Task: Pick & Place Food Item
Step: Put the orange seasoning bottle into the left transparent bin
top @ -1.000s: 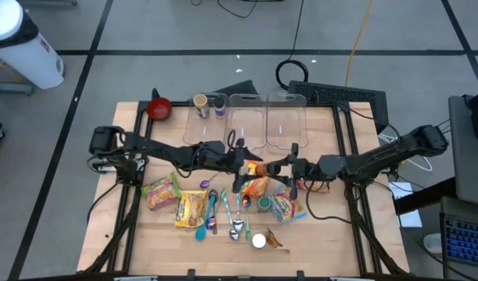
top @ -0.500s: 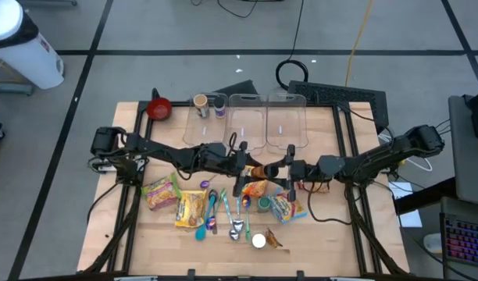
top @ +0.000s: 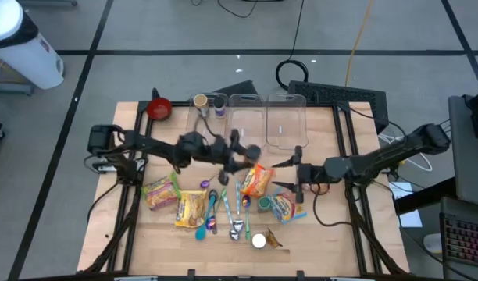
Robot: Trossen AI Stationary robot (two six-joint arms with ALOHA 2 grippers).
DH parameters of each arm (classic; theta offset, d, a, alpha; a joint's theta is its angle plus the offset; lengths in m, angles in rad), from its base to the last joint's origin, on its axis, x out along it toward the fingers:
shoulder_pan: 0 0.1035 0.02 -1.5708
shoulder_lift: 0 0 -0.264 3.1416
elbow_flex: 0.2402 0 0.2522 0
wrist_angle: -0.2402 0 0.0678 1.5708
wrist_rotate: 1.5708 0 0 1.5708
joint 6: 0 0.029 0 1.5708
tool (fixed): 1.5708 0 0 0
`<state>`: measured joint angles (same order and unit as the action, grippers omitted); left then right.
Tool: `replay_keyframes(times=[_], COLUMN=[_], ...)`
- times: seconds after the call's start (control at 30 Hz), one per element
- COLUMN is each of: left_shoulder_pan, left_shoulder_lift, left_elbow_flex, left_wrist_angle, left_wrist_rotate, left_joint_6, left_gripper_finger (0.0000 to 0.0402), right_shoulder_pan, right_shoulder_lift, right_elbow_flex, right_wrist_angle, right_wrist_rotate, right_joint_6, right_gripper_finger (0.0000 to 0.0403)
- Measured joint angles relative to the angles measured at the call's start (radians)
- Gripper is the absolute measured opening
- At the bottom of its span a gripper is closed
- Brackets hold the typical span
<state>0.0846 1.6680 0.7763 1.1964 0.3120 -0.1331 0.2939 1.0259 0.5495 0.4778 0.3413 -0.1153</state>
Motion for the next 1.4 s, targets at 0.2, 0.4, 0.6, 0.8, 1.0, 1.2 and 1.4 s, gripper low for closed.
replay_keyframes(times=[0.2, 0.4, 0.6, 0.8, 1.0, 1.2, 1.4], left_shoulder_pan=[0.028, -0.006, -0.018, -0.031, -0.058, -0.088, -0.1], left_shoulder_lift=[0.001, 0.001, 0.001, 0.001, 0.001, 0.001, 0.001], left_elbow_flex=[-0.08, -0.064, -0.064, -0.065, -0.035, 0.012, 0.014], left_wrist_angle=[0.111, 0.079, 0.006, -0.002, -0.061, -0.148, -0.15], left_wrist_rotate=[-0.021, -0.019, -0.053, -0.127, -0.133, -0.138, -0.14], left_joint_6=[-0.044, 0.022, 0.049, 0.065, 0.08, 0.113, 0.115], left_gripper_finger=[0.0161, 0.0161, 0.0161, 0.0161, 0.0161, 0.0164, 0.0163], right_shoulder_pan=[-0.025, -0.133, -0.18, -0.188, -0.191, -0.174, -0.154], right_shoulder_lift=[0.041, 0.223, 0.317, 0.405, 0.487, 0.507, 0.499], right_elbow_flex=[0.001, 0.001, 0.007, 0.107, 0.166, 0.177, 0.177], right_wrist_angle=[0.227, 0.528, 0.646, 0.645, 0.672, 0.669, 0.66], right_wrist_rotate=[0.047, -0.088, -0.163, -0.211, -0.214, -0.214, -0.211], right_joint_6=[-0.034, -0.081, -0.075, -0.019, 0.051, 0.052, 0.044], right_gripper_finger=[0.0232, 0.0244, 0.0284, 0.0318, 0.03, 0.0251, 0.0166])
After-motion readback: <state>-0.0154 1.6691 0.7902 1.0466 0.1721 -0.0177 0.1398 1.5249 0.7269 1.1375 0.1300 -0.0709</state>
